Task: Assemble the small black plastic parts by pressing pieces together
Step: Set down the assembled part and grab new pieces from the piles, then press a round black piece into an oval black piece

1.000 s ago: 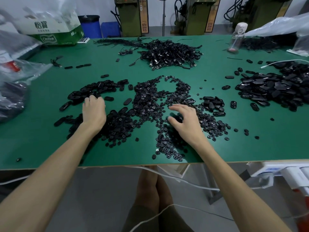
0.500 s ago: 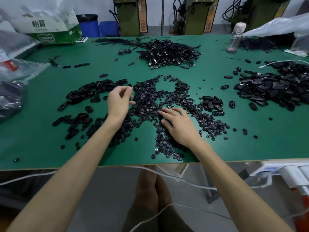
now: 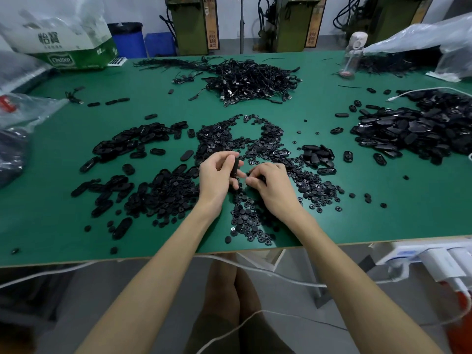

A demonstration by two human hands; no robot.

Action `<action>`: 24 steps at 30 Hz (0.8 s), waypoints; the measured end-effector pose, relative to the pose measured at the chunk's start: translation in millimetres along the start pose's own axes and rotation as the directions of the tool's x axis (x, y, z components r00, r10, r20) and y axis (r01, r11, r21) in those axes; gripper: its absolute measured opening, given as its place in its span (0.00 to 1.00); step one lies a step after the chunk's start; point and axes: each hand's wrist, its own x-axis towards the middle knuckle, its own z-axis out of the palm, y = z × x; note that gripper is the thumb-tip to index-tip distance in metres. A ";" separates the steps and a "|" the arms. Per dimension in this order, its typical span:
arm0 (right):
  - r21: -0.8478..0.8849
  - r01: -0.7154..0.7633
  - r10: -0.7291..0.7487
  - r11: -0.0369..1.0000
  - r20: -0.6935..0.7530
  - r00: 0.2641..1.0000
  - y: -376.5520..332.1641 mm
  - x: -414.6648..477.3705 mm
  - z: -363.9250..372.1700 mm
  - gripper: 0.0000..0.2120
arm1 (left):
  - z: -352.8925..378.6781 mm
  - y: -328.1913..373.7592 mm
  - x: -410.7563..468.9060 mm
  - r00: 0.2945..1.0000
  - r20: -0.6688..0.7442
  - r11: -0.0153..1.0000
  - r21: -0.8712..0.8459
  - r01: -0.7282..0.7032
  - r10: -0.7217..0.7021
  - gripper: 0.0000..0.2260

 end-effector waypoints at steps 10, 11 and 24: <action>0.357 -0.049 0.126 0.933 -0.196 0.972 3.5 -11.1 -11.4 0.05 | -1.9 -4.4 -2.1 0.989 0.136 0.997 0.040 -0.068 0.061 0.18; 0.364 -0.047 0.124 0.930 -0.193 0.973 3.5 -11.0 -11.5 0.05 | -2.0 -4.3 -2.4 0.988 0.141 0.997 0.039 -0.070 0.064 0.18; 0.439 -0.016 0.098 0.898 -0.163 0.982 6.2 -11.6 -11.6 0.02 | -2.8 -8.7 -1.4 0.985 0.134 0.994 -0.014 -0.107 0.107 0.15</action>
